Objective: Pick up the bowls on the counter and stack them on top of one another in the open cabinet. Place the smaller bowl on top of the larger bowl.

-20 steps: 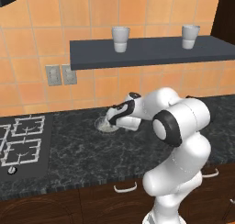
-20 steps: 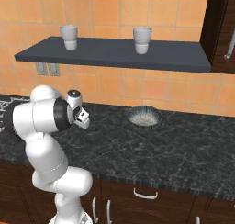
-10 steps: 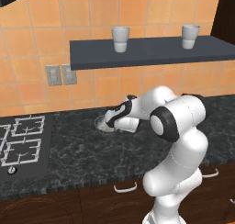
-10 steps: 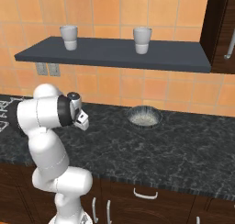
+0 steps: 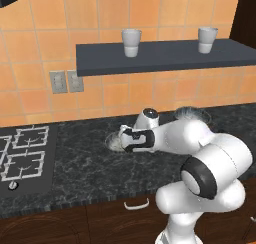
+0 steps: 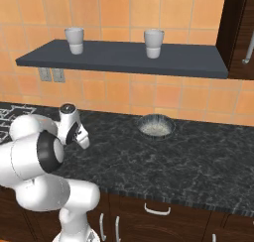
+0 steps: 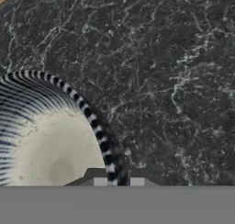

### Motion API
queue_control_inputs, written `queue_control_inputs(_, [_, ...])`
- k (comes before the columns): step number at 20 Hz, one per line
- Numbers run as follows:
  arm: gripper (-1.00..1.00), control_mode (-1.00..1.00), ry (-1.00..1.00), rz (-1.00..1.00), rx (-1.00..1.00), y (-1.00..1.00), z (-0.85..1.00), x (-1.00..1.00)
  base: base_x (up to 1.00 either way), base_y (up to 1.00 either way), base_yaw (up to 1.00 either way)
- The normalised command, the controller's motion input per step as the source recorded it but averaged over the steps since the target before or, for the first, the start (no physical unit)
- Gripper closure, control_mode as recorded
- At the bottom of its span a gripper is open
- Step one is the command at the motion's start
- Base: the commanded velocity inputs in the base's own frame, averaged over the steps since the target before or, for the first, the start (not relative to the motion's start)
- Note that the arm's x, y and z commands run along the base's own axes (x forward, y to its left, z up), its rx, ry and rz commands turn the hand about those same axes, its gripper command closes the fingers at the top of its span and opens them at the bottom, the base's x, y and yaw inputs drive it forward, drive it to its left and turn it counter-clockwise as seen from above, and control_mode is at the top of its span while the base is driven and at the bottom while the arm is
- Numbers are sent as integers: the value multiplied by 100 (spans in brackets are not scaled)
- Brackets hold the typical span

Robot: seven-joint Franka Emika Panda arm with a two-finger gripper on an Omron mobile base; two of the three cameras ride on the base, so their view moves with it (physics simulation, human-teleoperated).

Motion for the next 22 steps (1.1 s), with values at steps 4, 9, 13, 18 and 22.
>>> queue_control_inputs(4, [100,-100,-1,-38,2,-35,58,-40,0,0,0])
queue_control_inputs(9, [100,-100,0,-34,1,-55,70,-29,0,0,0])
queue_control_inputs(13, [100,-100,0,-20,7,-79,68,-19,0,0,0])
queue_control_inputs(18, [100,-100,-1,0,19,-95,69,-15,0,0,0])
queue_control_inputs(22, [100,-100,-1,-10,6,-88,35,-2,0,0,0])
